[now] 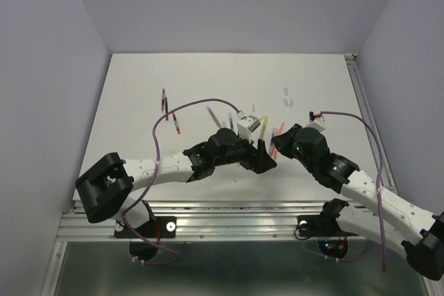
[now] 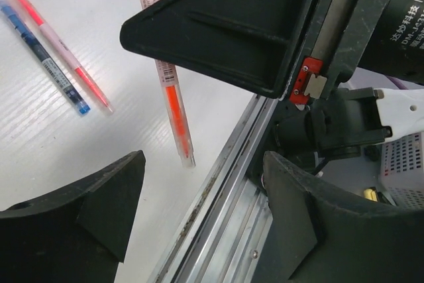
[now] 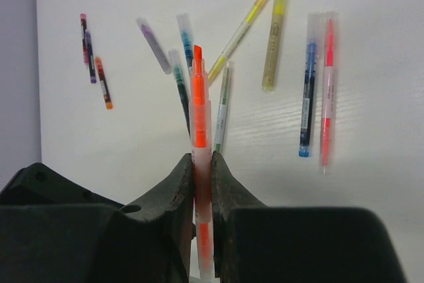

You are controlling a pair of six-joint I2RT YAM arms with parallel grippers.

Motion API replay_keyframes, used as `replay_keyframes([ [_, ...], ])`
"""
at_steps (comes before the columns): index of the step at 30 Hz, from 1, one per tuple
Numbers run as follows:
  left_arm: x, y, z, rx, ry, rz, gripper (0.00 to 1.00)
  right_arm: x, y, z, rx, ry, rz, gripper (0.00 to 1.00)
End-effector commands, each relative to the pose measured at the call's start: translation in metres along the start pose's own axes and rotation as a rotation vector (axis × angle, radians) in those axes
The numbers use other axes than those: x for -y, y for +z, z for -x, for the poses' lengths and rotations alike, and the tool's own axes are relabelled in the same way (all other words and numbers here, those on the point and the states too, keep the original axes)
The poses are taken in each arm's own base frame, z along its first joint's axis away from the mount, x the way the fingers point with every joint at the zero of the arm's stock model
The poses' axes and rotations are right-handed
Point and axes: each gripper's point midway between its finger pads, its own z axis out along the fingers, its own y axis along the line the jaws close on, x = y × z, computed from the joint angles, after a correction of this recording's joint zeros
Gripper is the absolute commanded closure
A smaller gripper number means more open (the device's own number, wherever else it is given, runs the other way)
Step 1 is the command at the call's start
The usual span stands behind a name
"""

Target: Open the pen caps

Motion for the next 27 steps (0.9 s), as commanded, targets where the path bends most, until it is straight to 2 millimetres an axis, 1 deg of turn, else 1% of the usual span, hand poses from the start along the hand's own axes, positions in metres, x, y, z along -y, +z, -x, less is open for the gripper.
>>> replay_keyframes([
  [1, 0.012, 0.001, 0.019, 0.076, 0.02, -0.03, 0.18, -0.042, -0.008, 0.02, 0.03, 0.08, 0.134, 0.99],
  [3, 0.01, 0.005, 0.019, 0.071, 0.022, -0.026, 0.21, -0.048, -0.012, 0.02, 0.019, 0.091, 0.165, 0.99],
  [4, 0.011, 0.007, 0.018, 0.068, 0.025, -0.028, 0.24, -0.05, -0.013, 0.021, 0.024, 0.096, 0.173, 0.99],
  [5, 0.01, 0.008, 0.019, 0.067, 0.024, -0.027, 0.28, -0.05, -0.013, 0.02, 0.017, 0.097, 0.182, 0.99],
  [6, 0.011, 0.009, 0.019, 0.064, 0.023, -0.03, 0.4, -0.051, -0.014, 0.02, 0.015, 0.098, 0.185, 0.99],
  [8, 0.013, 0.01, 0.021, 0.064, 0.024, -0.038, 0.58, -0.051, -0.015, 0.023, 0.026, 0.096, 0.179, 0.99],
  [9, 0.013, 0.01, 0.02, 0.063, 0.026, -0.039, 0.79, -0.049, -0.015, 0.023, 0.028, 0.09, 0.17, 0.99],
  [10, 0.015, 0.009, 0.021, 0.066, 0.027, -0.041, 0.92, -0.047, -0.015, 0.024, 0.034, 0.086, 0.162, 0.99],
  [11, 0.015, 0.008, 0.022, 0.072, 0.026, -0.04, 1.0, -0.045, -0.014, 0.028, 0.05, 0.083, 0.145, 0.99],
  [12, 0.013, 0.006, 0.023, 0.081, 0.025, -0.031, 1.0, -0.043, -0.013, 0.028, 0.052, 0.079, 0.137, 0.99],
  [14, 0.011, 0.003, 0.022, 0.086, 0.018, -0.022, 1.0, -0.035, -0.011, 0.038, 0.107, 0.068, 0.083, 0.99],
  [15, 0.011, -0.002, 0.019, 0.084, 0.014, -0.021, 1.0, -0.027, -0.011, 0.052, 0.173, 0.051, 0.031, 0.99],
  [17, 0.01, -0.007, 0.014, 0.079, 0.005, -0.023, 1.0, -0.019, -0.009, 0.066, 0.238, 0.037, -0.035, 0.99],
  [18, 0.006, -0.01, 0.004, 0.063, -0.001, -0.015, 1.0, -0.017, -0.008, 0.076, 0.271, 0.013, -0.08, 0.99],
  [19, 0.009, -0.015, 0.002, 0.064, -0.006, -0.023, 1.0, -0.008, -0.007, 0.089, 0.329, 0.004, -0.141, 0.99],
  [20, 0.009, -0.018, -0.002, 0.059, -0.008, -0.024, 1.0, -0.007, -0.007, 0.097, 0.351, -0.007, -0.164, 0.99],
  [21, 0.007, -0.025, -0.009, 0.054, -0.014, -0.023, 1.0, -0.004, -0.003, 0.111, 0.384, -0.018, -0.206, 0.99],
  [24, 0.008, -0.034, -0.017, 0.053, -0.048, -0.024, 1.0, -0.004, 0.004, 0.13, 0.408, -0.025, -0.221, 0.99],
  [25, 0.005, -0.037, -0.023, 0.047, -0.052, -0.015, 1.0, -0.002, 0.01, 0.133, 0.405, -0.026, -0.227, 0.99],
  [26, 0.008, -0.041, -0.019, 0.063, -0.052, -0.02, 1.0, 0.003, 0.013, 0.144, 0.408, -0.014, -0.233, 0.99],
  [27, 0.009, -0.043, -0.019, 0.07, -0.057, -0.019, 1.0, 0.005, 0.016, 0.147, 0.409, -0.017, -0.237, 0.99],
])
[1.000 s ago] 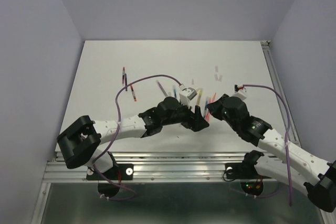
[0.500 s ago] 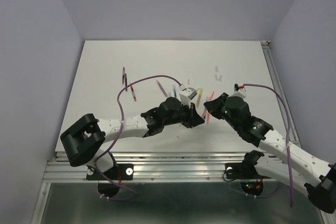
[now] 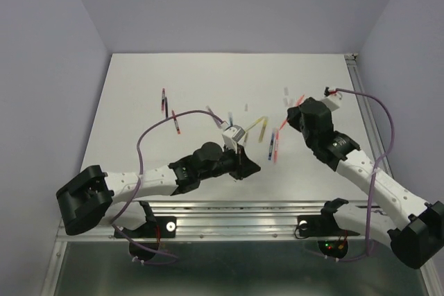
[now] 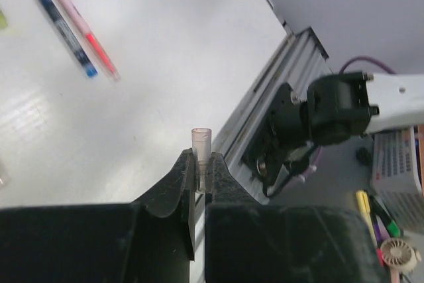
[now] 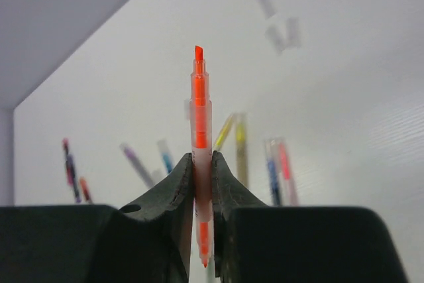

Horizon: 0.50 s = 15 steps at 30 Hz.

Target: Open the pen caps

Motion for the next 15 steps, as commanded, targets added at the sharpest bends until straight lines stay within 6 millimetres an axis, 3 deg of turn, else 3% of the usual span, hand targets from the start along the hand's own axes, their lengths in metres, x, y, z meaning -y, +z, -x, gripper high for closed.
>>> replay_keyframes([
  [1, 0.015, -0.02, -0.016, -0.039, -0.01, -0.057, 1.0, 0.033, 0.016, 0.075, 0.233, -0.014, -0.169, 0.99],
  [4, 0.013, -0.02, -0.012, -0.033, -0.007, -0.033, 1.0, 0.037, 0.014, 0.081, 0.252, -0.029, -0.18, 0.99],
  [8, -0.006, -0.002, 0.006, -0.008, 0.01, 0.097, 1.0, 0.047, 0.004, 0.065, 0.21, -0.029, -0.162, 0.99],
  [9, -0.001, 0.006, 0.025, 0.024, 0.016, 0.106, 1.0, 0.055, -0.004, 0.059, 0.205, -0.011, -0.147, 0.99],
  [10, -0.025, 0.018, 0.023, -0.008, 0.009, 0.182, 1.0, 0.058, -0.007, 0.05, 0.181, -0.003, -0.126, 0.99],
  [11, -0.031, 0.026, 0.029, -0.009, 0.005, 0.208, 1.0, 0.055, -0.016, 0.052, 0.196, 0.025, -0.081, 0.99],
  [12, -0.026, 0.039, 0.051, 0.024, 0.017, 0.207, 1.0, 0.066, -0.015, 0.038, 0.172, 0.013, -0.082, 0.99],
  [13, -0.045, 0.056, 0.042, -0.012, 0.024, 0.256, 1.0, 0.067, -0.018, 0.035, 0.173, 0.017, -0.064, 0.99],
  [15, -0.062, 0.075, 0.05, -0.031, 0.033, 0.303, 1.0, 0.069, -0.024, 0.034, 0.173, 0.023, -0.048, 0.99],
])
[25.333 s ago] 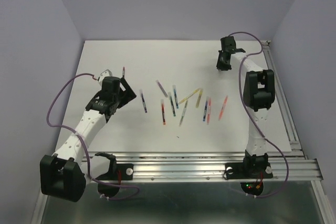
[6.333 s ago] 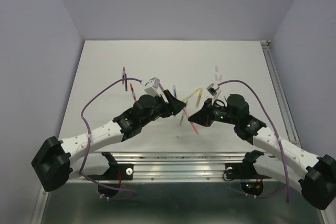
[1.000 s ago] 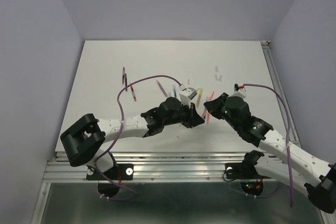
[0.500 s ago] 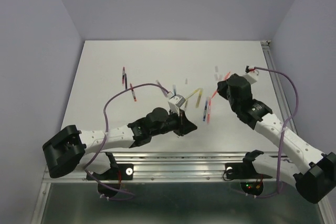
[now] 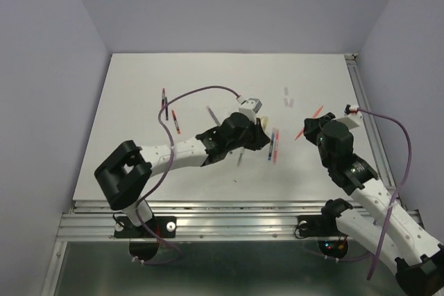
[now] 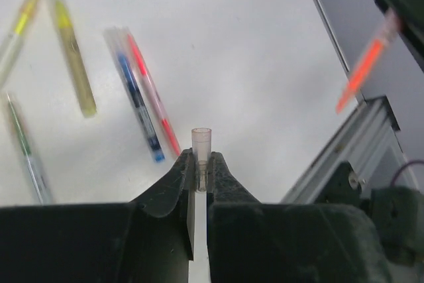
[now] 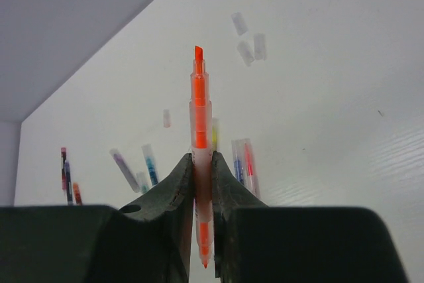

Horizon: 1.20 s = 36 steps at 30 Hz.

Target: Open the pen caps

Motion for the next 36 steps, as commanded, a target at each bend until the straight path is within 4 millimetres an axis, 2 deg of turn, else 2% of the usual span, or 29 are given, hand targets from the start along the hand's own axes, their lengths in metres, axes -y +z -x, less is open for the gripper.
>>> replay_keyframes([
  [1, -0.01, 0.046, 0.05, 0.045, 0.041, 0.086, 1.0, 0.008, -0.009, -0.01, -0.016, 0.018, 0.034, 0.99],
  [2, -0.036, 0.068, 0.039, -0.01, 0.028, 0.147, 1.0, 0.01, -0.011, -0.008, -0.014, 0.021, 0.025, 0.99],
  [3, -0.041, 0.081, 0.043, -0.016, 0.015, 0.154, 1.0, 0.014, -0.014, -0.01, -0.026, 0.015, 0.013, 0.99],
  [4, -0.039, 0.105, 0.05, -0.026, 0.004, 0.129, 1.0, 0.015, -0.017, -0.007, -0.014, 0.022, 0.016, 0.99],
  [6, -0.051, 0.125, 0.063, -0.033, -0.031, 0.131, 1.0, 0.017, -0.02, -0.009, -0.019, 0.014, 0.031, 0.96],
  [7, -0.049, 0.145, 0.071, -0.044, -0.051, 0.113, 1.0, 0.018, -0.024, -0.011, -0.022, 0.016, 0.053, 0.94],
  [9, -0.049, 0.162, 0.083, -0.042, -0.072, 0.099, 1.0, 0.019, -0.026, -0.011, -0.02, 0.014, 0.062, 0.94],
  [10, -0.045, 0.178, 0.097, -0.023, -0.079, 0.077, 1.0, 0.019, -0.028, -0.012, -0.021, 0.014, 0.069, 0.94],
  [16, -0.048, 0.231, 0.122, 0.007, -0.191, 0.028, 1.0, 0.03, -0.035, -0.005, 0.009, 0.022, 0.043, 0.94],
  [19, -0.053, 0.245, 0.128, 0.009, -0.294, -0.002, 1.0, 0.034, -0.039, -0.001, 0.026, 0.031, 0.039, 0.94],
  [23, -0.058, 0.251, 0.132, 0.039, -0.324, 0.0, 0.97, 0.031, -0.04, 0.0, 0.032, 0.04, 0.061, 0.94],
  [24, -0.059, 0.25, 0.133, 0.048, -0.322, 0.007, 0.94, 0.031, -0.04, 0.0, 0.032, 0.041, 0.065, 0.94],
  [27, -0.066, 0.249, 0.131, 0.052, -0.32, 0.037, 0.91, 0.031, -0.039, -0.002, 0.025, 0.037, 0.062, 0.93],
  [31, -0.081, 0.248, 0.118, 0.03, -0.334, 0.085, 0.89, 0.031, -0.038, -0.003, 0.022, 0.04, 0.057, 0.93],
  [36, -0.088, 0.248, 0.109, -0.001, -0.351, 0.1, 0.87, 0.033, -0.038, -0.004, 0.022, 0.042, 0.052, 0.93],
])
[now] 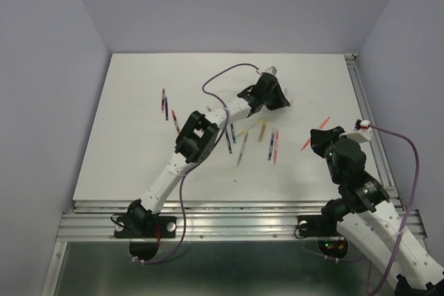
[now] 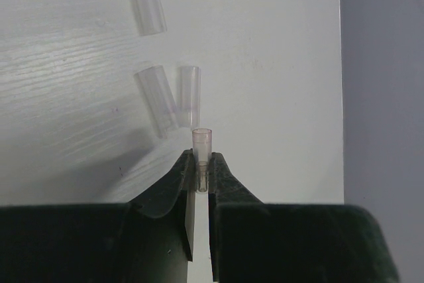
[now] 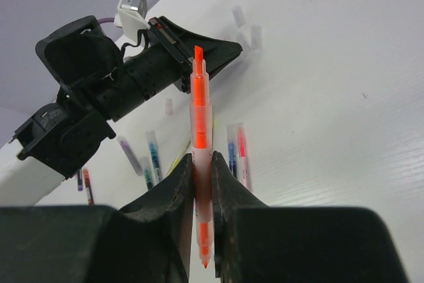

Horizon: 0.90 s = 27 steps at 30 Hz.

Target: Open the pen caps

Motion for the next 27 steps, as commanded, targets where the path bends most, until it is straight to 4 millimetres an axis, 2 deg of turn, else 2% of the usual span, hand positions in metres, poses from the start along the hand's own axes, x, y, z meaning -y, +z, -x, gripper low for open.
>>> replay_keyframes([
  [1, 0.015, -0.01, 0.016, 0.028, -0.009, -0.029, 0.85, 0.003, 0.002, -0.001, 0.014, 0.003, -0.011, 0.93],
  [6, 0.001, -0.011, 0.008, 0.004, -0.015, 0.031, 0.76, 0.004, 0.002, 0.0, 0.018, 0.006, -0.015, 0.93],
  [7, 0.0, -0.012, 0.008, 0.005, -0.019, 0.036, 0.73, 0.004, 0.002, 0.0, 0.016, 0.003, -0.017, 0.93],
  [9, -0.002, -0.012, 0.007, 0.003, -0.023, 0.046, 0.73, 0.005, 0.002, 0.0, 0.018, 0.003, -0.019, 0.93],
  [16, -0.006, -0.015, 0.007, 0.001, -0.023, 0.069, 0.61, 0.007, 0.003, -0.001, 0.017, 0.002, -0.027, 0.93],
  [23, 0.0, -0.027, 0.015, 0.02, 0.013, 0.078, 0.57, 0.008, 0.005, -0.005, 0.008, -0.009, -0.033, 0.93],
  [25, 0.007, -0.032, 0.021, 0.033, 0.028, 0.069, 0.52, 0.008, 0.007, -0.007, -0.001, -0.017, -0.037, 0.93],
  [26, 0.016, -0.039, 0.027, 0.049, 0.04, 0.057, 0.5, 0.007, 0.007, -0.007, -0.002, -0.018, -0.034, 0.93],
  [27, 0.022, -0.044, 0.032, 0.058, 0.059, 0.048, 0.43, 0.005, 0.008, -0.008, -0.008, -0.023, -0.027, 0.93],
])
